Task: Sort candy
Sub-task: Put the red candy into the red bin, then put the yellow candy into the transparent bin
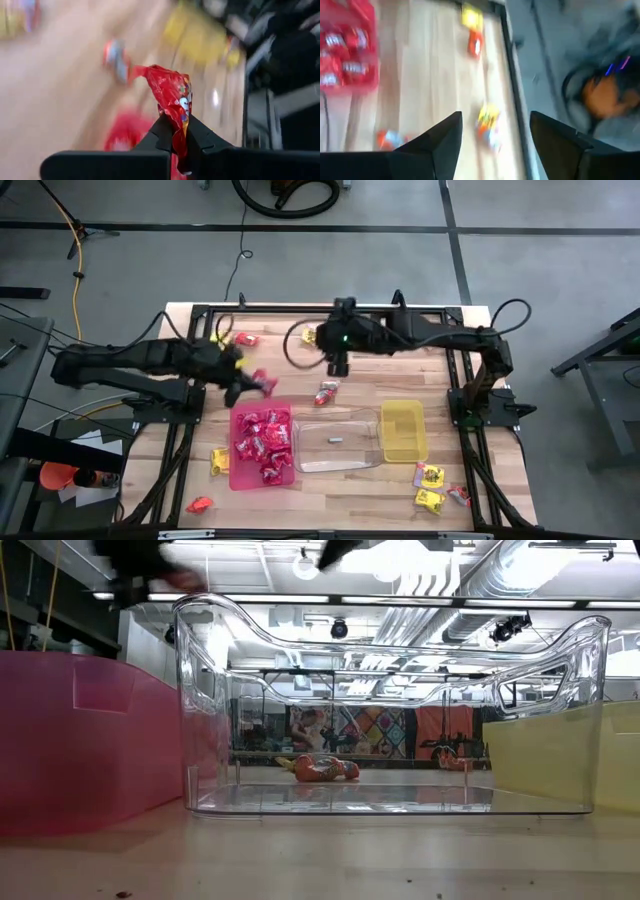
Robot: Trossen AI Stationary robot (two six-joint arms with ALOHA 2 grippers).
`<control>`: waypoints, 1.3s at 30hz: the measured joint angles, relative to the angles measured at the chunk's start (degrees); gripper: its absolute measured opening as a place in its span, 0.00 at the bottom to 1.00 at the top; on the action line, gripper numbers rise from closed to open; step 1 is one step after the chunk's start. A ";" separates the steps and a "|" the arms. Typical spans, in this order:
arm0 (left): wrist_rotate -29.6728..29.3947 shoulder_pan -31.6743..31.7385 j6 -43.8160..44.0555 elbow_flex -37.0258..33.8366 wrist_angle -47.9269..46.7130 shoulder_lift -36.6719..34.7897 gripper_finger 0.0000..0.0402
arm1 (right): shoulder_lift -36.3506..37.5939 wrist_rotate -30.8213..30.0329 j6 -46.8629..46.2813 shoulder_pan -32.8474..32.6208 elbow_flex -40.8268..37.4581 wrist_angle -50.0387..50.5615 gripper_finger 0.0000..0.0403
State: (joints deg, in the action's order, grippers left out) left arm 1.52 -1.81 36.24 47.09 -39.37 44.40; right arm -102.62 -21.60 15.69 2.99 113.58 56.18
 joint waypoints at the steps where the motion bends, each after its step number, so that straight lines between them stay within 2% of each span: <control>1: -0.11 -2.29 2.20 0.00 -2.98 -0.57 0.00 | 0.18 0.72 -2.36 0.92 -0.02 3.19 0.57; 4: -2.25 -10.93 7.85 -1.10 -7.28 -1.48 0.00 | 0.59 3.05 -8.44 3.03 -0.02 11.44 0.57; 7: -5.87 -19.71 12.47 -4.69 -6.08 -1.27 0.00 | 1.07 3.80 -13.38 3.82 -0.04 17.53 0.57; 12: -11.27 -30.63 18.27 -13.43 5.23 1.23 0.00 | 2.03 4.04 -21.92 1.52 -0.07 21.29 0.57; 15: -14.08 -34.00 19.03 -17.67 12.76 2.78 0.00 | 2.65 2.93 -27.51 -1.25 -0.07 22.65 0.57; 18: -15.15 -34.94 19.09 -20.17 16.16 4.04 0.00 | 2.81 0.98 -32.77 -4.39 -0.07 26.31 0.57; 23: -14.51 -34.62 19.35 -20.55 15.45 4.93 0.04 | 2.86 -4.20 -40.06 -9.01 -0.09 34.27 0.57; 27: -11.47 -32.71 22.24 -20.55 15.43 4.82 0.13 | 5.27 -5.34 -41.78 -10.90 -2.51 32.47 0.57; 30: -9.79 -31.43 24.50 -20.04 15.06 4.71 0.22 | 9.88 -5.40 -45.44 -11.36 -9.82 33.36 0.57; 33: -9.68 -30.49 25.64 -18.20 15.25 4.68 0.32 | 17.62 -4.24 -50.19 -12.13 -20.51 29.25 0.57; 36: -10.22 -29.09 25.67 -15.43 15.67 4.68 0.41 | 26.83 -0.46 -55.24 -14.00 -31.61 23.20 0.57; 39: -14.80 -27.62 25.03 -12.34 17.89 4.68 0.47 | 35.56 5.70 -61.34 -16.01 -41.36 16.96 0.57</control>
State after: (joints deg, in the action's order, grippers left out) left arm -13.28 -29.43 61.27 34.75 -21.49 49.08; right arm -67.06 -15.90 -45.65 -13.02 72.22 73.14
